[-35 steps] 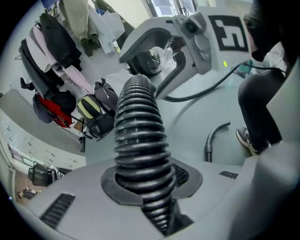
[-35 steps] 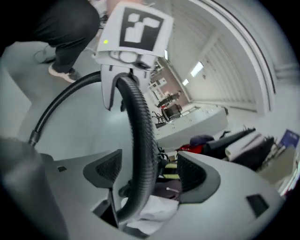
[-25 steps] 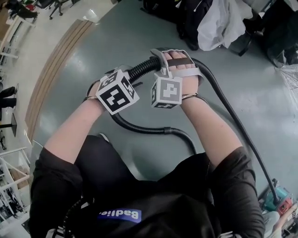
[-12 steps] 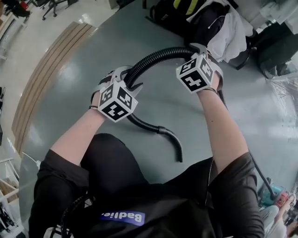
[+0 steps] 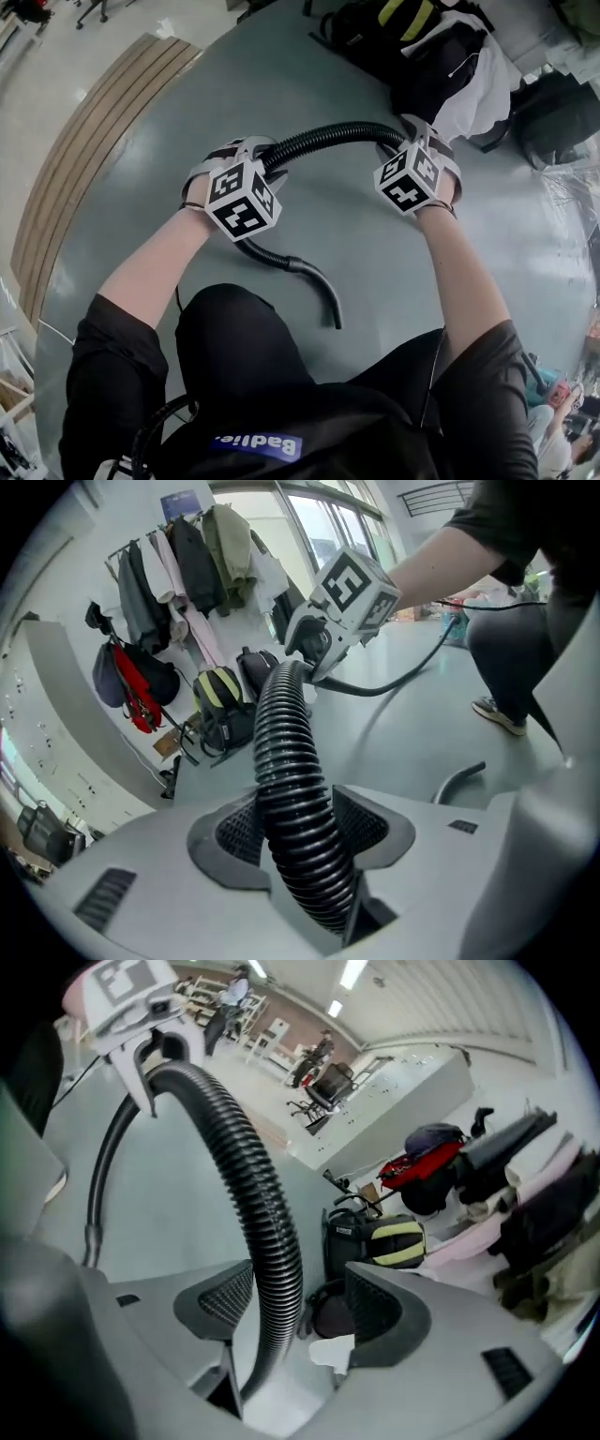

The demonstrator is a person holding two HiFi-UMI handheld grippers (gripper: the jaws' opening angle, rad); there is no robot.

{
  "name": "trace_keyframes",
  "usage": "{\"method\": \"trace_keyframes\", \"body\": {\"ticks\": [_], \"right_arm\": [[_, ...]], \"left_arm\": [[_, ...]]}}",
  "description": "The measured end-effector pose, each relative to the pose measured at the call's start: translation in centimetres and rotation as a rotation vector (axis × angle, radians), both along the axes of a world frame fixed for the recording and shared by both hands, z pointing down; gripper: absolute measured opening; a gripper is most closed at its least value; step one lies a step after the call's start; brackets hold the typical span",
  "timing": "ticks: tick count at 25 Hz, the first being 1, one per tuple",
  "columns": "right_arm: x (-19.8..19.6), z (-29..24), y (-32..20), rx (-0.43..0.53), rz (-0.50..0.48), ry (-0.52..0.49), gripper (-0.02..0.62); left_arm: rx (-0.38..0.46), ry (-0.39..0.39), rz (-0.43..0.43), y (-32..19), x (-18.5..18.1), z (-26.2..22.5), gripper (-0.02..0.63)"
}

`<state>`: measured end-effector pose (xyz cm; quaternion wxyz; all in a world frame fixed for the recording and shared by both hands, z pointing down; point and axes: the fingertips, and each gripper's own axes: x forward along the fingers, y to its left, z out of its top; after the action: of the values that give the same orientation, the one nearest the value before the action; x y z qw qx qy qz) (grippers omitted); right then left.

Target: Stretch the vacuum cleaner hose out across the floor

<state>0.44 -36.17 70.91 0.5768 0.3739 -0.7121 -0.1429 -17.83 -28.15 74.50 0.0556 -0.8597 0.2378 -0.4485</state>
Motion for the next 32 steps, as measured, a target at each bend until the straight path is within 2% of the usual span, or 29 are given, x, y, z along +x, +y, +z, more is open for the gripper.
{"method": "trace_keyframes", "body": {"ticks": [2, 4, 6, 8, 10, 12, 14, 16, 19, 22, 26, 30, 32], "right_arm": [[-3.0, 0.0, 0.0, 0.054, -0.100, 0.095, 0.287], [-7.5, -0.1, 0.5, 0.104, -0.229, 0.158, 0.286], [-12.8, 0.2, 0.9, 0.128, -0.354, 0.191, 0.287], [-17.5, 0.7, 0.8, 0.131, -0.438, 0.205, 0.285], [-20.5, 1.3, 0.6, 0.104, -0.446, 0.199, 0.285], [-21.5, 1.4, 0.2, 0.057, -0.393, 0.170, 0.283], [-21.7, 1.2, -0.4, 0.008, -0.329, 0.093, 0.214], [-21.8, 1.3, -0.8, -0.037, -0.289, 0.010, 0.160], [-21.0, 1.8, -1.6, -0.052, -0.253, -0.025, 0.153], [-19.3, 2.3, -3.4, -0.051, -0.189, -0.057, 0.153], [-17.4, 2.6, -5.7, -0.067, -0.096, -0.122, 0.153], [-16.4, 1.5, -8.9, -0.108, 0.035, -0.284, 0.156], [-16.2, 1.0, -10.0, -0.125, 0.081, -0.347, 0.156]], "left_arm": [[-0.050, -0.028, 0.043, -0.9, -1.0, 0.0, 0.216], [-0.109, -0.048, 0.092, -1.4, -1.8, 0.1, 0.216], [-0.153, -0.069, 0.148, -1.7, -2.6, 0.2, 0.216], [-0.184, -0.095, 0.204, -1.9, -3.5, -0.2, 0.216], [-0.205, -0.131, 0.256, -1.8, -4.5, -1.2, 0.216], [-0.227, -0.161, 0.290, -1.6, -5.6, -2.2, 0.220], [-0.242, -0.157, 0.283, -1.7, -6.3, -2.8, 0.223], [-0.206, -0.139, 0.249, -2.3, -6.5, -2.9, 0.225], [-0.066, -0.127, 0.176, -3.9, -6.6, -3.1, 0.275], [0.007, -0.115, 0.039, -4.9, -7.8, -2.8, 0.278], [0.019, -0.128, -0.147, -4.4, -10.9, 1.0, 0.278], [0.011, -0.071, -0.342, -3.7, -15.1, 4.6, 0.304], [0.000, -0.070, -0.419, -3.3, -17.5, 6.6, 0.304]]}}
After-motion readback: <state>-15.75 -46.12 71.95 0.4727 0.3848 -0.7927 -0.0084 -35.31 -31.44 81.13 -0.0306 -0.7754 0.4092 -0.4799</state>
